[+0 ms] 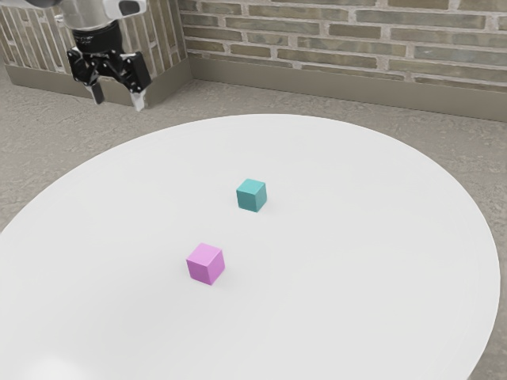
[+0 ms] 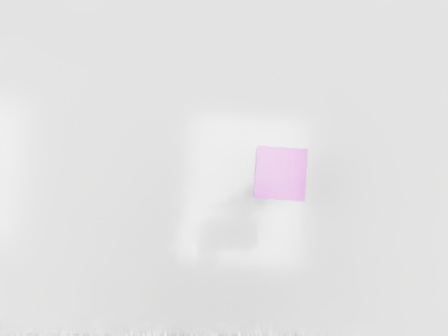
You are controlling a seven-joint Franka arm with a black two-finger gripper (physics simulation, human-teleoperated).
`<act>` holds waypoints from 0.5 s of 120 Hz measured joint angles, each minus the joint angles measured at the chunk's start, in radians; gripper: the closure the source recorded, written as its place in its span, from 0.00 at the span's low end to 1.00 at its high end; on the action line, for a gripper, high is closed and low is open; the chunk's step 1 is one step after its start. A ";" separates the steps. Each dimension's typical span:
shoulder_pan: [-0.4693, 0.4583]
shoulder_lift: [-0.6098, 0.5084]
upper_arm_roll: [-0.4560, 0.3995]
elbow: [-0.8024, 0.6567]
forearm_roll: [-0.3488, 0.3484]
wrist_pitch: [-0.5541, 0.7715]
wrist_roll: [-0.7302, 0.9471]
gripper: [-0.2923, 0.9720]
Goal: Pick up the blue block with one arm, and put the blue block on the pink block with one arm
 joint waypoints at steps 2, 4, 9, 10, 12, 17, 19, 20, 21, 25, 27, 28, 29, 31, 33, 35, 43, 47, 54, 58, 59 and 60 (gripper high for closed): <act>0.005 0.000 0.000 0.000 0.001 -0.002 -0.002 0.23; 0.009 0.000 0.000 0.000 0.001 -0.004 -0.004 0.23; 0.019 0.000 0.000 0.000 0.002 -0.009 -0.009 0.23; 0.021 0.000 0.000 0.001 0.002 -0.009 -0.010 0.23; 0.025 0.000 0.000 0.001 0.002 -0.011 -0.011 0.23; 0.031 0.000 0.000 0.001 0.002 -0.014 -0.016 0.23; 0.033 0.000 0.000 0.001 0.002 -0.015 -0.017 0.23; 0.034 0.000 0.000 0.001 0.002 -0.016 -0.018 0.23; 0.035 0.000 0.000 0.001 0.003 -0.016 -0.019 0.23; 0.036 0.000 0.000 0.001 0.003 -0.018 -0.022 0.23; 0.036 0.000 0.000 0.001 0.003 -0.019 -0.023 0.23; 0.036 0.000 0.000 0.001 0.003 -0.019 -0.024 0.23; 0.036 0.000 0.000 0.001 0.003 -0.019 -0.025 0.23; 0.035 0.000 0.000 0.001 0.003 -0.020 -0.026 0.23; 0.034 0.000 0.000 0.001 0.003 -0.021 -0.027 0.23; 0.035 0.000 -0.002 0.011 0.005 -0.024 -0.029 0.23; 0.031 0.001 -0.011 0.142 0.008 -0.060 -0.034 0.23; 0.026 0.001 -0.015 0.223 0.005 -0.080 -0.036 0.23; 0.008 0.018 -0.021 0.288 0.001 -0.107 -0.039 0.23; -0.002 0.036 -0.026 0.303 0.000 -0.119 -0.041 0.23; -0.005 0.040 -0.027 0.306 0.000 -0.121 -0.042 0.23; -0.008 0.042 -0.028 0.308 -0.001 -0.123 -0.042 0.23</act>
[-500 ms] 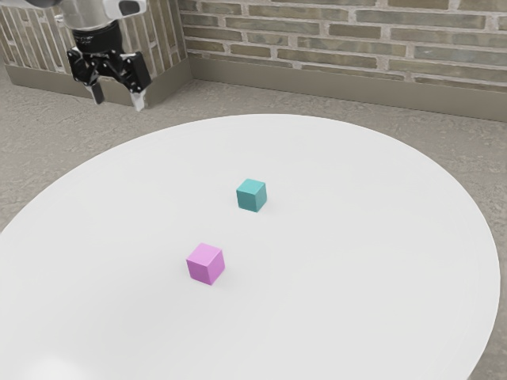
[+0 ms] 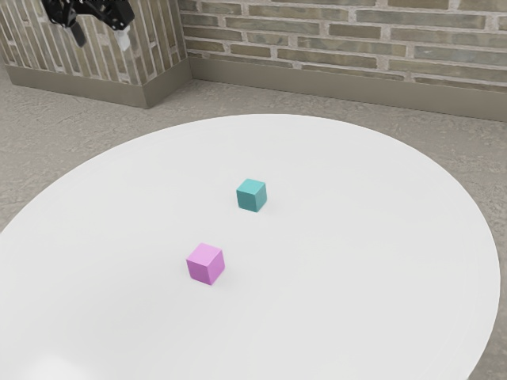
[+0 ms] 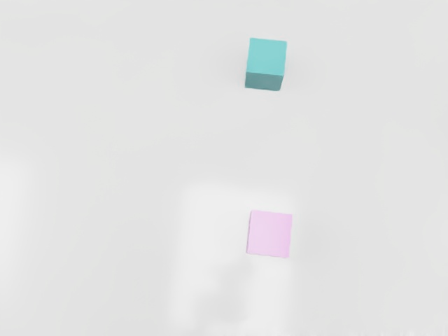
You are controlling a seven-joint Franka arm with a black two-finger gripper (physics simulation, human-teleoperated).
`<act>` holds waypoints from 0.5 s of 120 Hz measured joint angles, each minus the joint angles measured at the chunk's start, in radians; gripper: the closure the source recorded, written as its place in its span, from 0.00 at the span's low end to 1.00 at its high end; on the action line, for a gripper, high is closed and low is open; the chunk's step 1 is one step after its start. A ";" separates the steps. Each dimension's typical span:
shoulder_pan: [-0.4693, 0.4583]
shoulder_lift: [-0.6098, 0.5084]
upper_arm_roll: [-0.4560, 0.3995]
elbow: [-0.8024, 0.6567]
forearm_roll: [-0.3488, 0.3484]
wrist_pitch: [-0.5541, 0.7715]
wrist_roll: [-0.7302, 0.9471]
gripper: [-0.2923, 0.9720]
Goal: Pick up the blue block with one arm, and put the blue block on the pink block with one arm
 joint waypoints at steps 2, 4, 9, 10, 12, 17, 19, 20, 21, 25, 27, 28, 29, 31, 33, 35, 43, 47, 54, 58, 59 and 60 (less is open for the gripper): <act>-0.006 0.005 -0.001 0.004 -0.001 -0.004 -0.001 0.23; -0.013 0.010 -0.002 0.006 -0.001 -0.007 -0.002 0.23; -0.028 0.022 -0.006 0.010 -0.002 -0.013 -0.004 0.23; -0.031 0.025 -0.007 0.010 -0.002 -0.013 -0.004 0.23; -0.037 0.031 -0.008 0.011 -0.002 -0.013 -0.005 0.23; -0.042 0.050 -0.020 0.012 -0.003 -0.004 -0.007 0.23; -0.044 0.059 -0.026 0.013 -0.003 0.001 -0.008 0.23; -0.045 0.064 -0.028 0.013 -0.003 0.003 -0.008 0.23; -0.046 0.069 -0.029 0.013 -0.003 0.005 -0.009 0.23; -0.051 0.097 -0.033 0.013 -0.003 0.018 -0.010 0.23; -0.052 0.111 -0.033 0.013 -0.003 0.027 -0.011 0.23; -0.052 0.118 -0.034 0.013 -0.003 0.032 -0.011 0.23; -0.051 0.125 -0.034 0.013 -0.003 0.037 -0.011 0.23; -0.052 0.152 -0.030 0.027 -0.002 0.046 -0.012 0.23; -0.052 0.182 -0.027 0.047 -0.001 0.054 -0.013 0.23; -0.051 0.209 -0.024 0.065 -0.001 0.062 -0.013 0.23; -0.047 0.293 -0.017 0.104 -0.001 0.099 -0.015 0.23; -0.049 0.333 -0.013 0.114 0.000 0.127 -0.016 0.23; -0.048 0.398 -0.001 0.123 -0.001 0.175 -0.019 0.23; -0.048 0.440 0.003 0.146 -0.003 0.199 -0.020 0.23; -0.048 0.452 0.004 0.154 -0.003 0.205 -0.021 0.23; -0.048 0.465 0.004 0.162 -0.003 0.211 -0.021 0.23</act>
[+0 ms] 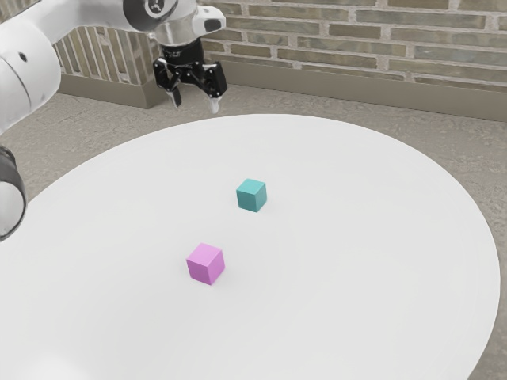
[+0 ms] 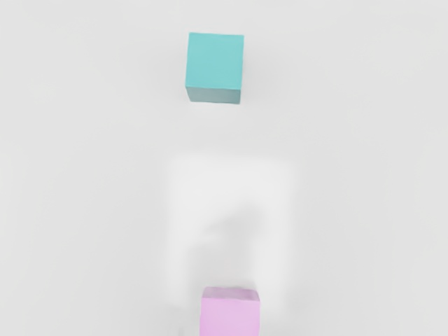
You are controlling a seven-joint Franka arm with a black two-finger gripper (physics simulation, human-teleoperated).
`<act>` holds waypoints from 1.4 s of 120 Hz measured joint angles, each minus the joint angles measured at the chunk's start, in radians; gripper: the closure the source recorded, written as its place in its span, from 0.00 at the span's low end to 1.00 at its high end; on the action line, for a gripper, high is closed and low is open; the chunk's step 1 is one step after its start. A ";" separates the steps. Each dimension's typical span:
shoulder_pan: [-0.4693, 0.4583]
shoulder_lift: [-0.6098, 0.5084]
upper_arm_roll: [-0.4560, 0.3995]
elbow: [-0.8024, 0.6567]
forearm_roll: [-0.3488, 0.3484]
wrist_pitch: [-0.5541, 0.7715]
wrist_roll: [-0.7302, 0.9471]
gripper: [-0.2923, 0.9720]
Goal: Pick up the blue block with one arm, and put the blue block on the pink block with one arm
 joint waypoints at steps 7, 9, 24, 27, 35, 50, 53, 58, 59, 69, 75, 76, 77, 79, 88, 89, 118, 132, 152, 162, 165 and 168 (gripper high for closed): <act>-0.002 0.106 0.021 0.071 -0.001 0.045 -0.002 0.23; -0.004 0.135 0.027 0.087 -0.001 0.059 -0.003 0.23; -0.014 0.295 0.040 0.168 0.005 0.172 -0.007 0.23; -0.015 0.326 0.040 0.187 0.005 0.196 -0.008 0.23; -0.012 0.398 0.046 0.238 0.008 0.247 -0.011 0.23; 0.008 0.548 0.022 0.393 0.005 0.313 -0.019 0.23; 0.013 0.581 0.018 0.422 0.004 0.326 -0.020 0.23; 0.021 0.633 0.013 0.464 0.003 0.350 -0.022 0.23; 0.022 0.643 0.012 0.470 0.003 0.355 -0.023 0.23; 0.032 0.721 0.008 0.508 0.001 0.407 -0.026 0.23; 0.034 0.747 0.008 0.515 0.001 0.432 -0.028 0.23; 0.035 0.751 0.008 0.515 0.001 0.436 -0.028 0.23; 0.035 0.755 0.008 0.516 0.001 0.439 -0.028 0.23; 0.036 0.761 0.008 0.516 0.000 0.446 -0.029 0.23; 0.046 0.787 0.000 0.519 0.000 0.470 -0.031 0.23; 0.047 0.789 -0.001 0.519 0.000 0.472 -0.031 0.23; 0.054 0.821 -0.012 0.527 0.002 0.532 -0.026 0.23; 0.053 0.825 -0.015 0.538 0.004 0.548 -0.015 0.23; 0.050 0.829 -0.026 0.538 0.005 0.558 0.004 0.23; 0.051 0.834 -0.027 0.537 0.007 0.560 0.014 0.23; 0.051 0.838 -0.027 0.537 0.007 0.560 0.017 0.23; 0.051 0.840 -0.027 0.537 0.007 0.560 0.020 0.23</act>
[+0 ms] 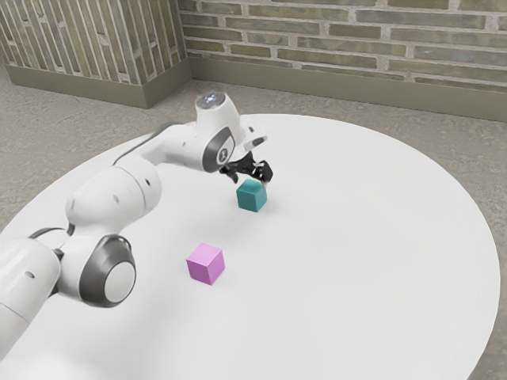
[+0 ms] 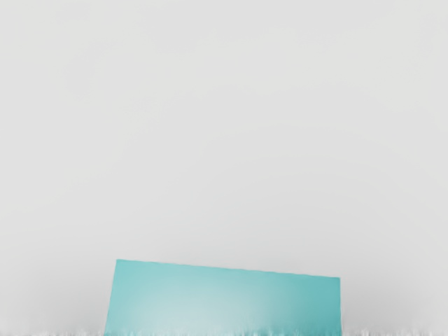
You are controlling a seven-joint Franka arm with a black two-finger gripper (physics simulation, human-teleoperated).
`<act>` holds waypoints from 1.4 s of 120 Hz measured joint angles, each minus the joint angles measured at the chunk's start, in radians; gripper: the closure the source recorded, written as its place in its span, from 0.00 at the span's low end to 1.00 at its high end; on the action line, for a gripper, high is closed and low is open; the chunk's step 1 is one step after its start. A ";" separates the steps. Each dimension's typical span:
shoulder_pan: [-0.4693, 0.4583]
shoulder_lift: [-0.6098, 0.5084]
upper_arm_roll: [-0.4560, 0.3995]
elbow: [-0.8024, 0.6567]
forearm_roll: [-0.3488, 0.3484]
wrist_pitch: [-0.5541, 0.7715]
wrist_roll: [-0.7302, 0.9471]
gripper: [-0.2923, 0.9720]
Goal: Pick up the blue block with one arm, and put the blue block on the pink block with one arm
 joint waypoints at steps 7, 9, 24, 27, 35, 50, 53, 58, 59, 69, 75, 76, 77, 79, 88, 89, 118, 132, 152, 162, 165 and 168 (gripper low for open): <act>-0.002 0.005 0.000 0.000 0.000 0.000 0.006 0.23; -0.002 0.007 0.000 0.000 0.001 0.001 0.007 0.23; 0.001 0.021 0.000 0.000 0.001 0.002 0.018 0.23; 0.001 0.022 0.000 0.000 0.002 0.002 0.020 0.23; 0.002 0.026 0.000 0.000 0.002 0.002 0.024 0.23; 0.003 0.032 -0.003 0.000 0.002 0.005 0.031 0.23; 0.003 0.032 -0.003 0.000 0.002 0.005 0.033 0.23; 0.003 0.032 -0.007 0.000 0.002 0.005 0.035 0.23; 0.003 0.032 -0.007 0.000 0.002 0.005 0.035 0.23; 0.003 0.032 -0.012 -0.001 0.001 0.005 0.039 0.26; 0.003 0.032 -0.014 -0.002 0.001 0.005 0.040 0.30; 0.003 0.032 -0.014 -0.002 0.001 0.005 0.041 0.30; 0.003 0.032 -0.015 -0.002 0.001 0.005 0.041 0.31; 0.003 0.032 -0.015 -0.003 0.001 0.005 0.041 0.32; 0.004 0.031 -0.016 -0.003 0.001 0.003 0.044 0.37; 0.005 0.031 -0.016 -0.003 0.001 0.003 0.044 0.38; 0.012 0.030 -0.015 -0.006 0.004 0.001 0.047 0.47; 0.013 -0.030 -0.012 -0.076 0.007 0.000 0.045 0.49; 0.010 -0.165 -0.010 -0.179 0.006 -0.004 0.041 0.49; 0.002 -0.271 -0.010 -0.196 0.007 -0.043 0.039 0.49; -0.005 -0.297 -0.009 -0.199 0.008 -0.057 0.039 0.49; -0.013 -0.321 -0.009 -0.209 0.008 -0.071 0.038 0.49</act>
